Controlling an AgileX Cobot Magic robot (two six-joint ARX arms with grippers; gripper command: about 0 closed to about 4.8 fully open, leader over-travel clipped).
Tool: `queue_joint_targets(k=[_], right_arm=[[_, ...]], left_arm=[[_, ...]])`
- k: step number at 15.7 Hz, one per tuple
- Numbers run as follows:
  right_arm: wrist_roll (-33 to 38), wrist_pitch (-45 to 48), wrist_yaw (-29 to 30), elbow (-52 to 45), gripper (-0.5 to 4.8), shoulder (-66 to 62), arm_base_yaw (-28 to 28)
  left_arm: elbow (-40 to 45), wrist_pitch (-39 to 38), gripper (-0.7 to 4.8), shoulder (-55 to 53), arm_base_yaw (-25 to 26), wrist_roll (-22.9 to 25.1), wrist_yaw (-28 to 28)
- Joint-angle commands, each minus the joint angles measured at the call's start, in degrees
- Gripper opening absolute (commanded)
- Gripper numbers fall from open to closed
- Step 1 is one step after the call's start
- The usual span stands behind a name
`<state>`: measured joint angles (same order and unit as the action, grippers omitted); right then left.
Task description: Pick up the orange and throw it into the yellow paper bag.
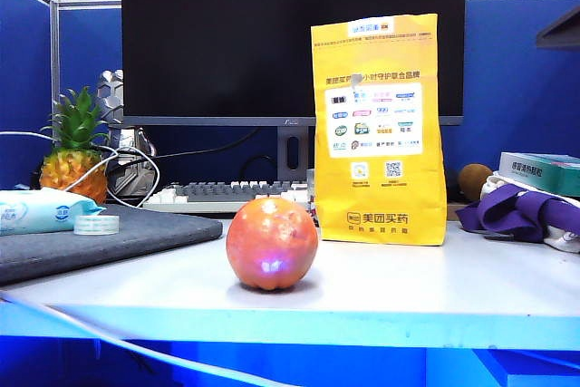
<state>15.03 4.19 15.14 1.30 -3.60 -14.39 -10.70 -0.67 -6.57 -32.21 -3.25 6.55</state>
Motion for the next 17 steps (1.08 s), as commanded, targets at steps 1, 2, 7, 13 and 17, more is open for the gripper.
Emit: queue_joint_targets(k=[1,2,7,13,17], right_arm=[[0.5,2.0,0.3,0.2,4.79,0.0,0.0],[1.8,3.2,0.3,0.2,4.79,0.0,0.0],[6.7,13.6,4.2,0.8,4.79,-0.1,0.0],[10.7,8.9,5.5,5.3,4.79,-0.3,-0.1],[8.9,-8.3,6.6,13.6,4.79,-2.2,-0.1]], left_arm=[[-0.1,1.1,4.79,-0.1,0.0,0.7,-0.9],[-0.1,1.1,4.79,-0.1,0.0,0.7,-2.1],[-10.1,0.2,4.79,-14.7,0.0,-0.1,-10.2],[-36.5,-14.5,4.79,-51.9,0.0,14.8,-20.7],[-46.6,-21.7,4.79,-67.4,0.0,18.3,-26.4]])
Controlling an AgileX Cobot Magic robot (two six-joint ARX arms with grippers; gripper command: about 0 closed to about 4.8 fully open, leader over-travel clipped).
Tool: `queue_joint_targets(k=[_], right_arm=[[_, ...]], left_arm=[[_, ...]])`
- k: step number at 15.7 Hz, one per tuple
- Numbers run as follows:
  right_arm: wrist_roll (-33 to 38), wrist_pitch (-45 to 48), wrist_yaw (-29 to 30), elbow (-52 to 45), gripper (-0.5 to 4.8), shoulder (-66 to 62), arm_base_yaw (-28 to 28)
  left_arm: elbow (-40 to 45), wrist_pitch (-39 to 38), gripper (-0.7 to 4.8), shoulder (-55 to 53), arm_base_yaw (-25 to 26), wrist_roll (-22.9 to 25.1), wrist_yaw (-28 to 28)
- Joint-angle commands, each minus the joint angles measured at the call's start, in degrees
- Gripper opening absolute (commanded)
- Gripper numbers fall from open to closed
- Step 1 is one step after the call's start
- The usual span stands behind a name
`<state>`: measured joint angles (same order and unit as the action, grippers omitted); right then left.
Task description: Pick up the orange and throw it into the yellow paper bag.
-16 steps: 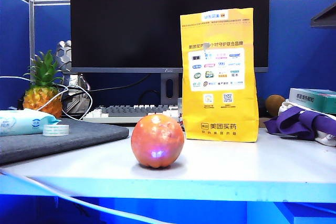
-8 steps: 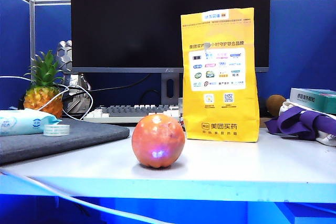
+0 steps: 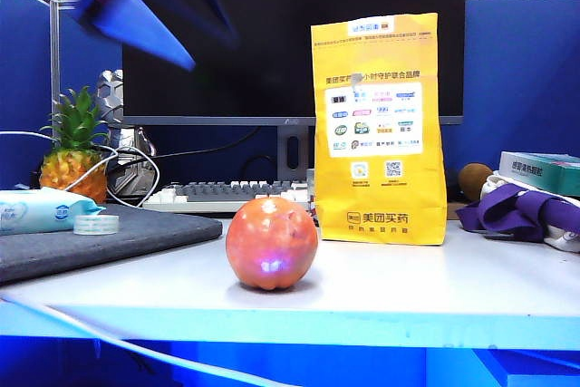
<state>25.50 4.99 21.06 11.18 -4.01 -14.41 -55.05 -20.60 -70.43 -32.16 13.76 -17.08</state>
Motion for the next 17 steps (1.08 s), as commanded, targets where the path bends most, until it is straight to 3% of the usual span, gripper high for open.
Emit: queue_joint_targets(k=[1,4,11,13,17], right_arm=[[-1.7,-13.3,1.2,5.9,4.79,-4.7,-0.1],[-1.6,-14.2,3.3,8.4,4.79,-14.7,-0.1],[-2.1,-7.3,13.4,13.5,4.79,-47.9,-0.8],[-3.3,-7.3,17.8,16.1,4.79,-54.1,-1.7],[-3.3,-6.0,19.3,17.0,4.79,-55.2,-3.3]], left_arm=[[-3.3,-1.9,4.79,-5.4,-0.1,2.2,-2.7],[-3.6,-1.2,4.79,-7.7,-0.4,2.8,-3.6],[-3.6,0.0,4.79,-14.0,-5.2,2.5,6.7],[-3.6,0.1,4.79,-16.2,-6.9,2.3,8.2],[-4.3,1.1,4.79,-19.4,-7.1,2.3,9.1]])
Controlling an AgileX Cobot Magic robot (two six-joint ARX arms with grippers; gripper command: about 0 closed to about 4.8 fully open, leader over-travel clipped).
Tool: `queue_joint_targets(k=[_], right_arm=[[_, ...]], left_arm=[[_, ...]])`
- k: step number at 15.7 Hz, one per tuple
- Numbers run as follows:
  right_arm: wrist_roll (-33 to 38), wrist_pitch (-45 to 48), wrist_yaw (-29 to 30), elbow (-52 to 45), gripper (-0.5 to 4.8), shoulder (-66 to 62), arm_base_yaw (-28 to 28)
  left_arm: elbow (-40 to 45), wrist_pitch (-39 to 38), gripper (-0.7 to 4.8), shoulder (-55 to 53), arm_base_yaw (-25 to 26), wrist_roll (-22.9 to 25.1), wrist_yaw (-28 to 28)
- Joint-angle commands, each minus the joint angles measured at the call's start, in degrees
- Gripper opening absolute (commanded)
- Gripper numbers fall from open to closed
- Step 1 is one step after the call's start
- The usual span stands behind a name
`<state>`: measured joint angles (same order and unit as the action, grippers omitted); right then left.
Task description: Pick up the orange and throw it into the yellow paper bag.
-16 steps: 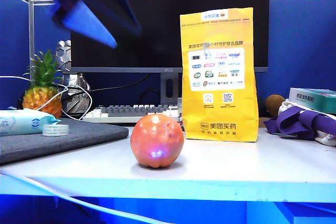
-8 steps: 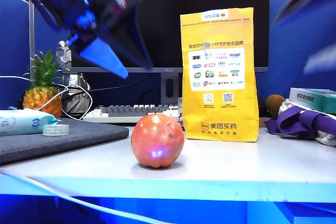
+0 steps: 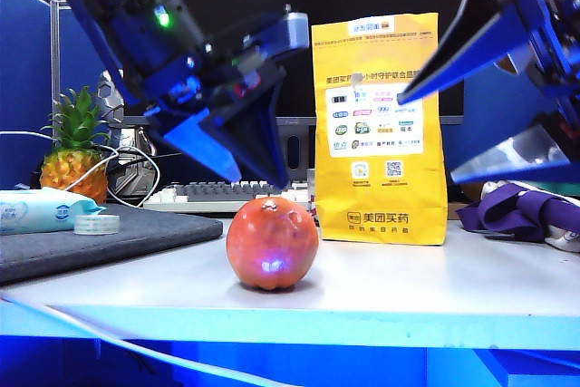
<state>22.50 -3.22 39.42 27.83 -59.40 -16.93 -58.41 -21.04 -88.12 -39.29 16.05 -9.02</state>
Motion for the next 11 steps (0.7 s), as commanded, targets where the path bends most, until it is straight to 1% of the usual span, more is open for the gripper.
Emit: queue_joint_targets(k=[1,3,4,6,7,8,9,11], right_arm=[[-0.2,2.5,1.1,0.3,4.79,0.2,-1.0],[-0.3,2.6,1.2,0.3,4.79,0.1,-1.5],[-0.3,2.7,1.2,0.3,4.79,0.2,-1.5],[-0.3,3.4,1.2,0.3,4.79,0.2,-1.6],[-0.3,3.9,1.2,0.3,4.79,0.1,-1.6],[-0.3,4.6,1.1,0.3,4.79,0.1,-1.6],[-0.3,5.0,1.0,0.3,4.79,0.1,-1.5],[-0.5,5.4,0.3,0.3,4.79,0.1,-1.6]], left_arm=[[-1.2,2.1,4.79,-2.5,0.0,0.0,1.0],[-3.1,1.8,4.79,-5.7,0.0,-0.2,-0.6],[-3.5,1.6,4.79,-6.9,0.0,-0.2,0.3],[-3.8,0.3,4.79,-9.6,0.0,-0.2,-0.2],[-3.8,-0.3,4.10,-10.4,0.0,-0.1,-0.2],[-3.8,-0.7,2.44,-11.1,0.0,0.1,-0.2],[-3.8,-0.5,2.22,-11.2,0.0,0.2,-0.2],[-5.1,-1.7,1.78,-11.1,0.0,2.5,-0.2]])
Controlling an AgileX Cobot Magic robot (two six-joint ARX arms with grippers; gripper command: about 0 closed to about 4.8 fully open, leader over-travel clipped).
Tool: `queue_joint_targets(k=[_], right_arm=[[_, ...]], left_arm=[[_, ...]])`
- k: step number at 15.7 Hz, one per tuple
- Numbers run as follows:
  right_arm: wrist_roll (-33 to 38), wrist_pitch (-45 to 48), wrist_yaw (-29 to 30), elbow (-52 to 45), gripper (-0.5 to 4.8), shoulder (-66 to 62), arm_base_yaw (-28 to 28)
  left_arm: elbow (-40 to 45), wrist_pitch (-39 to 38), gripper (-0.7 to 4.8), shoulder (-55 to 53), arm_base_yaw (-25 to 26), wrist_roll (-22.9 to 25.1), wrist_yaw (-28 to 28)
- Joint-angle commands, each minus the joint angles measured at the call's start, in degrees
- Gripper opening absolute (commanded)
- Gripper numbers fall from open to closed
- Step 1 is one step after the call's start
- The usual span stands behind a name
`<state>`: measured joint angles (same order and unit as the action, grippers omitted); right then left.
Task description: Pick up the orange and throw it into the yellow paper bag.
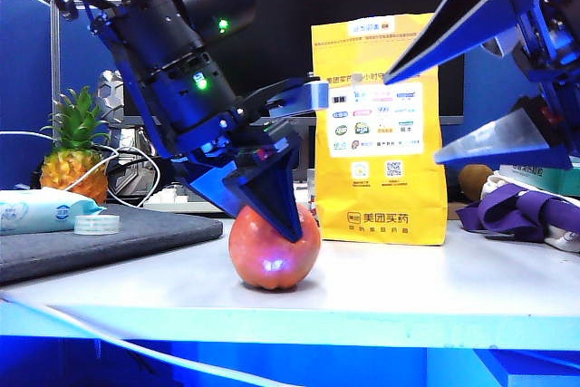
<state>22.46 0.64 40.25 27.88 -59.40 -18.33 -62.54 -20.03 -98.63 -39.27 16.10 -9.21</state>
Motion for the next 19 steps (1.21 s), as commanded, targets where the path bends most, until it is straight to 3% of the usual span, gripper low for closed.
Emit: queue_joint_targets(k=[1,2,5,9,11,14,15,16,19], right_arm=[[-0.5,1.9,-0.9,0.3,4.79,0.1,-0.1],[-0.5,2.8,-0.9,0.3,4.79,0.1,-0.1],[0.0,9.2,-0.3,0.5,4.79,0.2,-0.1],[-1.9,11.7,-0.3,8.5,4.79,1.7,-0.1],[-3.8,11.6,-0.2,12.4,4.79,3.1,-0.2],[-7.8,8.8,-0.9,18.3,4.79,10.1,-0.3],[-10.0,5.4,-3.1,20.1,4.79,13.1,-0.3],[-12.7,1.7,-5.4,21.8,4.79,17.9,-0.3],[-14.5,-4.3,-8.7,22.0,4.79,25.1,-0.3]], left_arm=[[-3.4,-5.5,1.78,-0.1,0.0,5.1,0.2],[-7.6,-8.8,1.78,1.2,0.0,7.2,1.8],[-16.5,-11.6,1.78,5.5,0.0,7.5,7.0],[-24.5,-2.0,1.78,13.8,0.0,10.0,5.4],[-24.6,8.6,1.78,15.1,0.5,14.0,-0.9],[-24.6,20.4,1.78,10.6,5.6,13.3,-16.8],[-24.6,24.2,1.78,8.4,7.8,10.4,-17.2],[-24.7,28.9,1.78,4.8,9.7,7.0,-21.3],[-28.4,31.5,1.78,-1.6,10.4,4.5,-23.4]])
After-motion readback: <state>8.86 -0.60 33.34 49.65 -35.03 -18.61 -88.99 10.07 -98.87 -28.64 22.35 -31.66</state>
